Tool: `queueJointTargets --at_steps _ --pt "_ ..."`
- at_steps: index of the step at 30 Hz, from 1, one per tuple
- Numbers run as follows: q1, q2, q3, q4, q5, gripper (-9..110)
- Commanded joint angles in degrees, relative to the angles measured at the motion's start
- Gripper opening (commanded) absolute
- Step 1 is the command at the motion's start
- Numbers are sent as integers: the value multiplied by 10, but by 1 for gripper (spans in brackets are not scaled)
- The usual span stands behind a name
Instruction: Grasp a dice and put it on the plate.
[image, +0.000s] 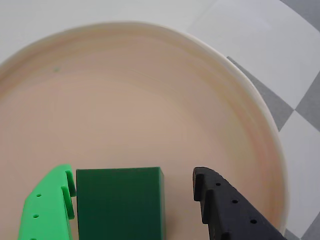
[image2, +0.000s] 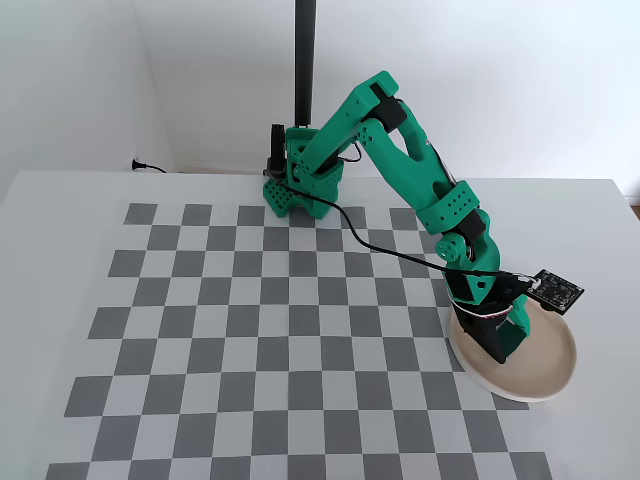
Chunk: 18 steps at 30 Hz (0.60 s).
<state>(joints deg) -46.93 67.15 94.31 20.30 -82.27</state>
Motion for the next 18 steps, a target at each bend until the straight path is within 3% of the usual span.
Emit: queueJointTargets --at_steps 1,18 --pt "5 109 -53 11 -7 20" --pt "76 336 -31 171 31 15"
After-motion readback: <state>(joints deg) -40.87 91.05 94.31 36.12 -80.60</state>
